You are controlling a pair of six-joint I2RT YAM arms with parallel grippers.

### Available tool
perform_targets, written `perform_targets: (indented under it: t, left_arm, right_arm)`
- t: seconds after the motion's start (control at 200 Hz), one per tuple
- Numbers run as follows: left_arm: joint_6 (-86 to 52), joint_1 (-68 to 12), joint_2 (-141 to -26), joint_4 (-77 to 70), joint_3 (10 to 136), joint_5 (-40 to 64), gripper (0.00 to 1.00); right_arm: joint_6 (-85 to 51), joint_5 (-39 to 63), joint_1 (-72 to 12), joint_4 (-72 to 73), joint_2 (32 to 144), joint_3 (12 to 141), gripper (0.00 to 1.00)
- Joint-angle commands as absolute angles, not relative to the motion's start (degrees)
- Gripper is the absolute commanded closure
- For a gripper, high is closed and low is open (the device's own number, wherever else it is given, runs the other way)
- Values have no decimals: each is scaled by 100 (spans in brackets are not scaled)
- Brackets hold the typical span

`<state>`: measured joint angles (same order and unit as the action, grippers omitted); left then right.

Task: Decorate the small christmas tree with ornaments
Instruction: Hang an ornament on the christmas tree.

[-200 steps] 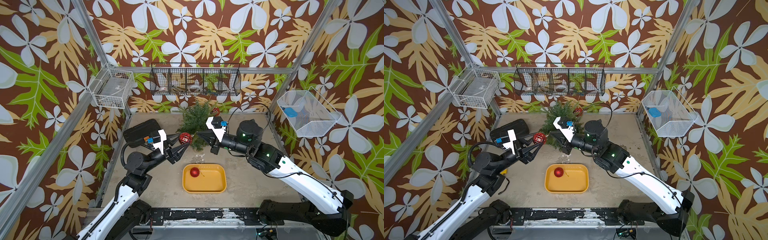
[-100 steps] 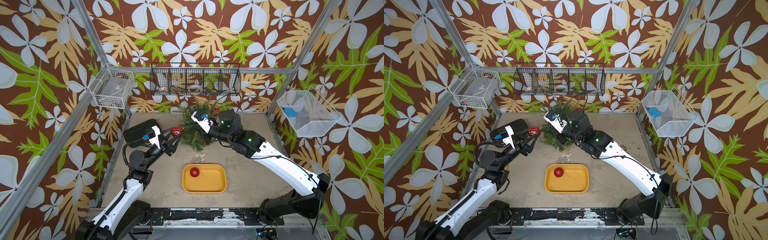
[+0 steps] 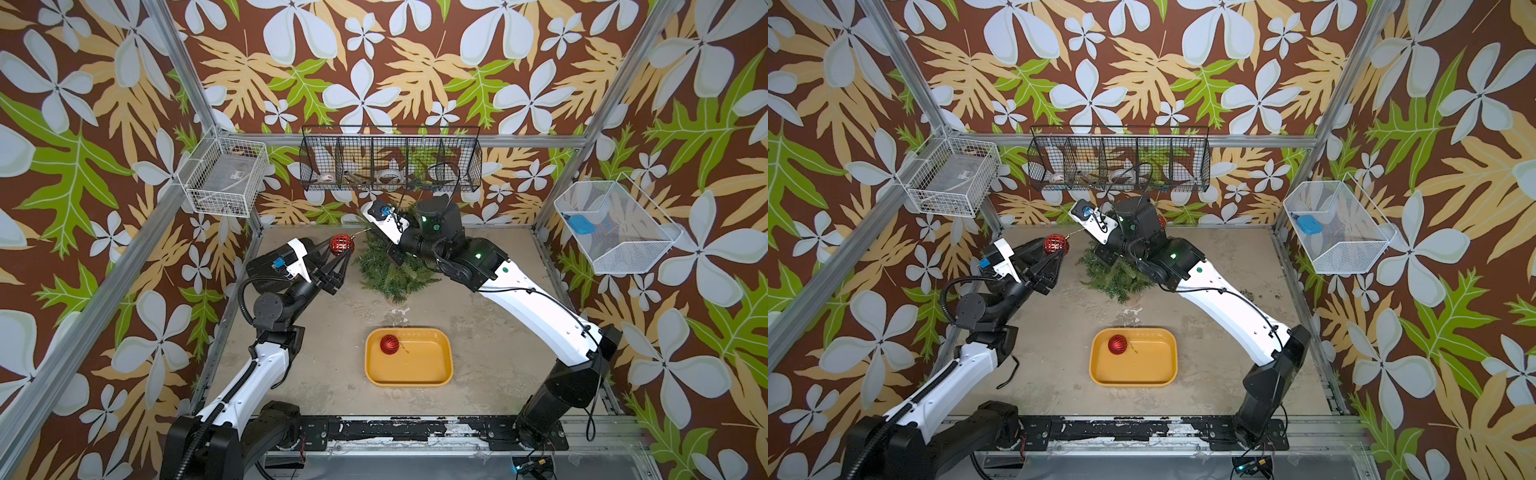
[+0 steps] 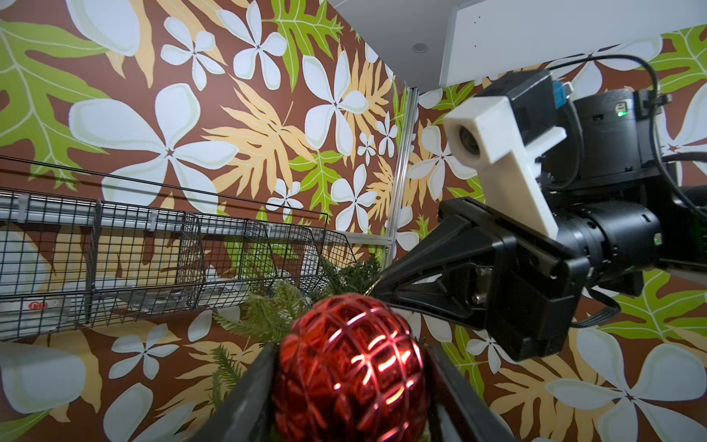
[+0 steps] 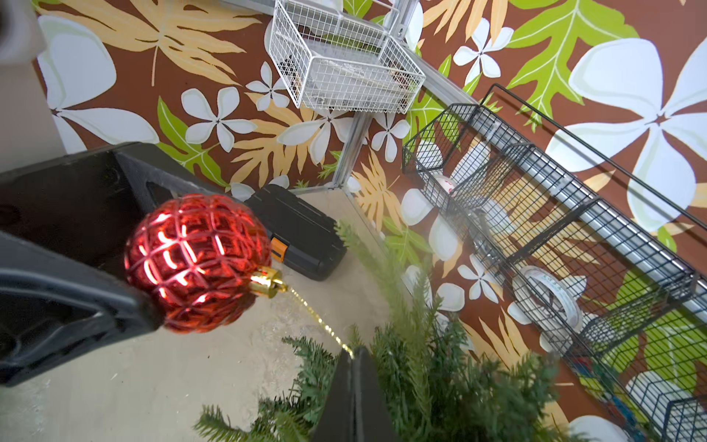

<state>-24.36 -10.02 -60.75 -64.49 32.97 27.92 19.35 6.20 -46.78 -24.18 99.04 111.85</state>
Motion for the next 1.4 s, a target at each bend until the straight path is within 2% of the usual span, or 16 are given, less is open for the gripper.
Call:
perform_targets:
  t: [0.0,0.305,1.076,1.396]
  left_arm:
    - [-2562,-887,-6247,-7140,3366,2836,76]
    - [-2494,-716,-6731,-7598,3472,2961,77]
    - [-2505,-553,-6928,-7576,3502,2765,80]
    - [-2956,-318,-7264,-8184,3428,2951,82]
  right_arm:
    - [2107,615,-4682,-2556,10141,11559,100]
    - [2329,645,-4685,-2923,10767,12507,100]
    - [2628,24,-4861,-3171,11240,13076,100]
    - [2661,0,-4860,-3235,11386,13270,100]
